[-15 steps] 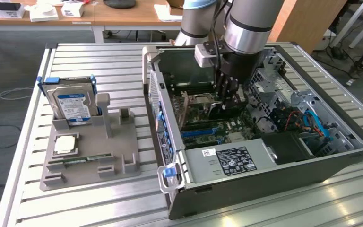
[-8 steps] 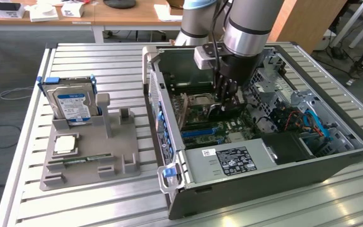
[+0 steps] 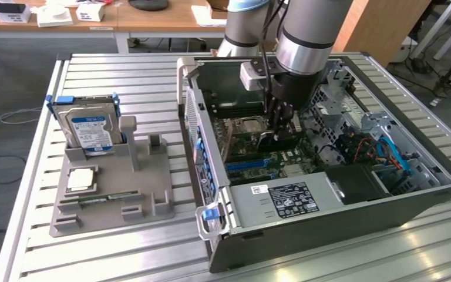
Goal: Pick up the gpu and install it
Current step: 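Insert the gpu into the slot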
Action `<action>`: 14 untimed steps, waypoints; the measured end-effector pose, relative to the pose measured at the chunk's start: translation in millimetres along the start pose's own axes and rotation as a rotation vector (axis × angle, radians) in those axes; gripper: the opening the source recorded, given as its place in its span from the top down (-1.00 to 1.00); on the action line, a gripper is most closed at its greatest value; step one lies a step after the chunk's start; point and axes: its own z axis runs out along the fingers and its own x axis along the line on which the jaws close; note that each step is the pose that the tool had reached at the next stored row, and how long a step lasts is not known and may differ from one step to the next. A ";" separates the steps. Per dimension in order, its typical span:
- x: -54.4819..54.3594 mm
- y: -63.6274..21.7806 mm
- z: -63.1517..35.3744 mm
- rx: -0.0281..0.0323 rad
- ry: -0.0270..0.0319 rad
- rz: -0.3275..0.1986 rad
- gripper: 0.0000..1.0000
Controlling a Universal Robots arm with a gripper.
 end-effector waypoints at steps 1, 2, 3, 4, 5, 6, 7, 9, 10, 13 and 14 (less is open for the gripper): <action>0.0 0.0 0.0 0.0001 0.0000 0.000 0.45; 0.0 0.0 0.1 0.0001 -0.0001 0.000 0.45; 0.0 0.0 0.1 0.0001 -0.0001 0.000 0.45; 0.0 0.9 0.1 0.0002 -0.0003 0.000 0.45; -0.1 1.8 0.2 0.0002 -0.0003 0.000 0.45; -0.1 2.6 0.2 0.0003 -0.0004 0.000 0.45; -0.1 3.3 0.2 0.0002 -0.0003 0.000 0.45; 0.0 4.7 0.1 0.0001 -0.0001 0.000 0.45; -0.1 5.0 0.1 0.0001 -0.0002 0.000 0.45; 0.0 5.5 0.9 0.0002 -0.0003 0.000 0.45; 0.0 5.6 2.0 0.0000 -0.0001 0.000 0.45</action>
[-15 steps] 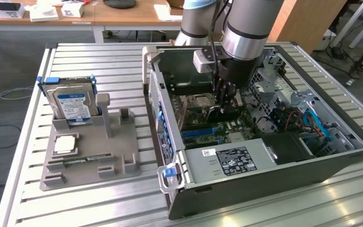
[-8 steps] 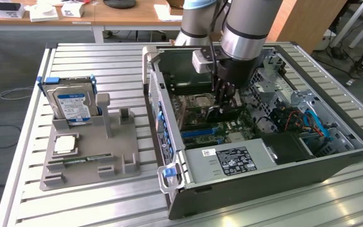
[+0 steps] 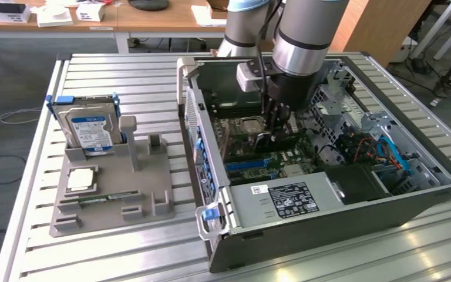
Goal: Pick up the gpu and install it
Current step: 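Insert the gpu into the slot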
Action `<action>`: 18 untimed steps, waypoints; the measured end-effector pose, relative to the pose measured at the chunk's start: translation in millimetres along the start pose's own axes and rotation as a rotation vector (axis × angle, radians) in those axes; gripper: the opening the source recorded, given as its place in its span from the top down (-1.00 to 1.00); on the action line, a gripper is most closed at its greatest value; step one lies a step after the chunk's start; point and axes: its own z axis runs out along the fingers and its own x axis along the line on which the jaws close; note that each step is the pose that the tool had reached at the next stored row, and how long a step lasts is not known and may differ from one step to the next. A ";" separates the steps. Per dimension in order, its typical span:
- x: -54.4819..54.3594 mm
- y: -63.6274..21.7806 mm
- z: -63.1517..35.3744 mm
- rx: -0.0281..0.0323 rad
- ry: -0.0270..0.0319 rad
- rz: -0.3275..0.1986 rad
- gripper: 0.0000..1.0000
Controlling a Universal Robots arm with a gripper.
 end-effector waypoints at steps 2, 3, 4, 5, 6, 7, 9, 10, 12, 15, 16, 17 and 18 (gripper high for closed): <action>-0.1 0.2 3.0 0.0001 0.0000 0.000 0.45; -0.1 0.3 4.2 0.0001 0.0000 0.000 0.45; -0.1 0.4 5.4 0.0000 0.0000 0.000 0.45; -0.1 0.4 6.4 0.0001 -0.0001 0.000 0.45; -0.1 0.4 7.0 0.0001 0.0000 0.000 0.45; -0.1 0.5 7.2 0.0000 0.0001 0.000 0.45; -0.1 0.5 7.1 0.0000 0.0002 0.000 0.45; -0.1 0.5 7.2 0.0000 0.0001 0.000 0.45; -0.2 2.1 7.3 0.0002 -0.0002 0.000 0.45; -0.1 3.2 7.2 0.0003 0.0000 0.000 0.45; -0.1 3.2 7.2 0.0002 0.0001 0.000 0.45; -0.1 3.2 7.2 0.0002 0.0000 0.000 0.45; -0.1 3.2 7.2 0.0002 0.0000 0.000 0.45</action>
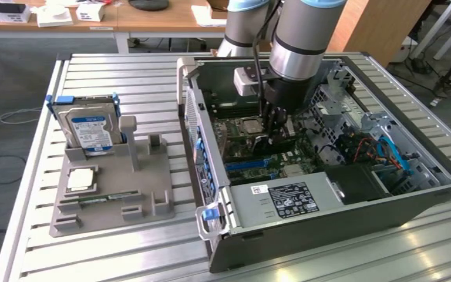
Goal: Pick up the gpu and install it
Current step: 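Insert the gpu into the slot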
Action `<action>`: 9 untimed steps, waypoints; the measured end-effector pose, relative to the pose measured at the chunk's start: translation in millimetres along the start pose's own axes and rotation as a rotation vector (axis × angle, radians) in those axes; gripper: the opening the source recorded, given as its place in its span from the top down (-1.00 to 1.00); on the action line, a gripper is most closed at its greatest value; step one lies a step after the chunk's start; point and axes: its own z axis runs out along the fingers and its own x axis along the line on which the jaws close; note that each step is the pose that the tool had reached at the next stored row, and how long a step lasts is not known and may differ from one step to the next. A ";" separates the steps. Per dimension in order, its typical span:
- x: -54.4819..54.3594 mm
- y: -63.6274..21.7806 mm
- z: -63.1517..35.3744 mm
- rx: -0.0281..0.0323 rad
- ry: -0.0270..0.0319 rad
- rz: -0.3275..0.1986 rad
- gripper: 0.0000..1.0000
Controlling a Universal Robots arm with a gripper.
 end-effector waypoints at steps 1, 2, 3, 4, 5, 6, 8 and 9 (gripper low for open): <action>0.0 0.0 0.0 0.0000 0.0000 0.000 0.45; 0.0 0.0 0.0 0.0000 0.0000 0.000 0.45; 0.0 0.5 0.0 0.0000 0.0000 0.000 0.45; 0.0 1.2 0.0 0.0000 0.0000 0.000 0.45; 0.0 1.7 0.0 0.0001 0.0000 0.000 0.45; 0.0 2.2 -0.1 0.0002 0.0000 0.000 0.45; 0.0 3.1 -0.1 0.0002 0.0000 0.000 0.45; 0.0 3.7 -0.1 0.0001 0.0000 0.000 0.45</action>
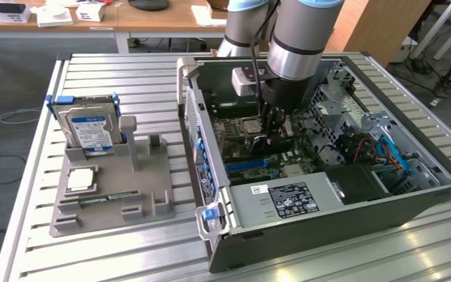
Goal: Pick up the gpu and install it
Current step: 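Insert the gpu into the slot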
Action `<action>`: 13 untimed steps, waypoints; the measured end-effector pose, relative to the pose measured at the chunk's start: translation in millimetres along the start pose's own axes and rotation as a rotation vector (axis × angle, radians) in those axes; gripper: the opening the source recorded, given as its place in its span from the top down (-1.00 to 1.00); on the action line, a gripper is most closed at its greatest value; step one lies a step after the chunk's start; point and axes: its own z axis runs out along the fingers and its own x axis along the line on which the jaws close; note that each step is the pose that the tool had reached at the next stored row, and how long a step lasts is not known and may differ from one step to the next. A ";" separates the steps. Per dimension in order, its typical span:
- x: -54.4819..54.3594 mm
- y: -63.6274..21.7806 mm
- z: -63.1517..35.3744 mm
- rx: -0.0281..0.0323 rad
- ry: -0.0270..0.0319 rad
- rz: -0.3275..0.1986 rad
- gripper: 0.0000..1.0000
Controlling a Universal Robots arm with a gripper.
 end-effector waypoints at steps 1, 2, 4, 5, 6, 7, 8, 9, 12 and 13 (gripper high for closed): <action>0.0 0.5 0.0 0.0001 0.0000 0.000 0.45; 0.0 1.2 0.0 0.0001 0.0000 0.000 0.45; 0.0 1.6 0.0 0.0002 0.0000 0.000 0.45; 0.0 1.6 0.0 0.0002 0.0000 0.000 0.45; 0.0 1.6 0.0 0.0002 0.0000 0.000 0.45; 0.0 1.6 -0.1 0.0002 0.0000 0.000 0.45; 0.0 1.6 0.0 0.0002 0.0000 0.000 0.45; 0.1 1.7 0.4 0.0002 -0.0001 0.000 0.45; 0.0 1.9 3.1 0.0001 0.0001 0.000 0.45; 0.0 2.0 4.1 0.0002 0.0000 0.000 0.45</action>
